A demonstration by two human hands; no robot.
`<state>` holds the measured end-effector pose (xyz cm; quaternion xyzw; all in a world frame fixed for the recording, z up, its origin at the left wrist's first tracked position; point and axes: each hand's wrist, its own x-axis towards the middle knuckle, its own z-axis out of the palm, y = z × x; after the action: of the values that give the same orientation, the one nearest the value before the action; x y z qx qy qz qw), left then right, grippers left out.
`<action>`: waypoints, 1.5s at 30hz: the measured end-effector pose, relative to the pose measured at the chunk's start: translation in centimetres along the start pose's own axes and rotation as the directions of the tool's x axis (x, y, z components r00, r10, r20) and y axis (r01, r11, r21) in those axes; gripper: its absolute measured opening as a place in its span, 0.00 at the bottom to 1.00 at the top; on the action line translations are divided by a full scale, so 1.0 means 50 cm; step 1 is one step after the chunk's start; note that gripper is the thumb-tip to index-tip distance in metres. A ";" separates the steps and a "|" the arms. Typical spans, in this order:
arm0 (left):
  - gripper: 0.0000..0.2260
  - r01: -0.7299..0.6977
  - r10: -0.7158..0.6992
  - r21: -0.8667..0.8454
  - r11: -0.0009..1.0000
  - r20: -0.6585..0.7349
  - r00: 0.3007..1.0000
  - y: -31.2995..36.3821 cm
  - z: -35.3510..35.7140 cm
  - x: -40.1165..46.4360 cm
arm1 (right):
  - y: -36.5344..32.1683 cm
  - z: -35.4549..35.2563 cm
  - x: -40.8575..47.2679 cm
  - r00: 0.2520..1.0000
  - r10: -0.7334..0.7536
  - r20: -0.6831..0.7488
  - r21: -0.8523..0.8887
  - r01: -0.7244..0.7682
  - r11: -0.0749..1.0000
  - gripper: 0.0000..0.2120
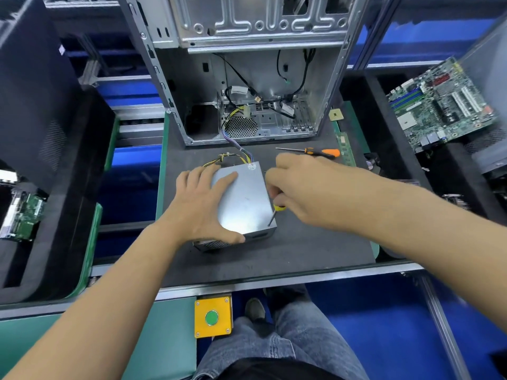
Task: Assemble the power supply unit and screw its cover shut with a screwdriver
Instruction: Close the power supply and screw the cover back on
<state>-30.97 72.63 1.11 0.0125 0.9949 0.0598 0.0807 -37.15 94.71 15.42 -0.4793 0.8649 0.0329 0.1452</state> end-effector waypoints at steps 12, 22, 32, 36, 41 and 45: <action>0.62 0.553 -0.555 -0.078 0.830 -0.006 0.832 0.095 0.037 -0.050 | 0.128 0.194 0.009 0.643 0.724 0.251 0.962 -0.247 -0.114 0.16; 0.56 0.558 -0.559 0.033 0.829 0.076 0.826 0.092 0.015 -0.082 | -0.032 0.298 0.082 0.775 0.570 0.271 0.960 -0.178 -0.215 0.32; 0.70 0.142 -0.139 0.003 0.990 0.219 0.966 -0.010 -0.040 -0.075 | 0.137 0.304 0.215 0.746 0.666 -0.025 0.900 -0.272 0.339 0.11; 0.64 -0.204 0.188 0.090 0.975 0.166 0.968 -0.021 -0.046 -0.019 | 0.154 0.314 0.269 0.782 0.619 -0.075 0.827 -0.298 0.477 0.12; 0.65 -0.229 0.201 0.096 0.969 0.234 0.951 -0.027 -0.038 0.015 | 0.149 0.340 0.292 0.797 0.571 -0.195 0.673 -0.315 0.669 0.11; 0.64 -0.112 0.103 0.045 0.993 0.163 0.981 -0.008 -0.027 0.019 | 0.150 0.328 0.295 0.825 0.523 -0.212 0.536 -0.350 0.769 0.12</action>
<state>-32.12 72.11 2.23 0.0733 0.9843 0.0360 0.1565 -47.20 89.89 -5.04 -0.2085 0.9459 -0.2319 0.0900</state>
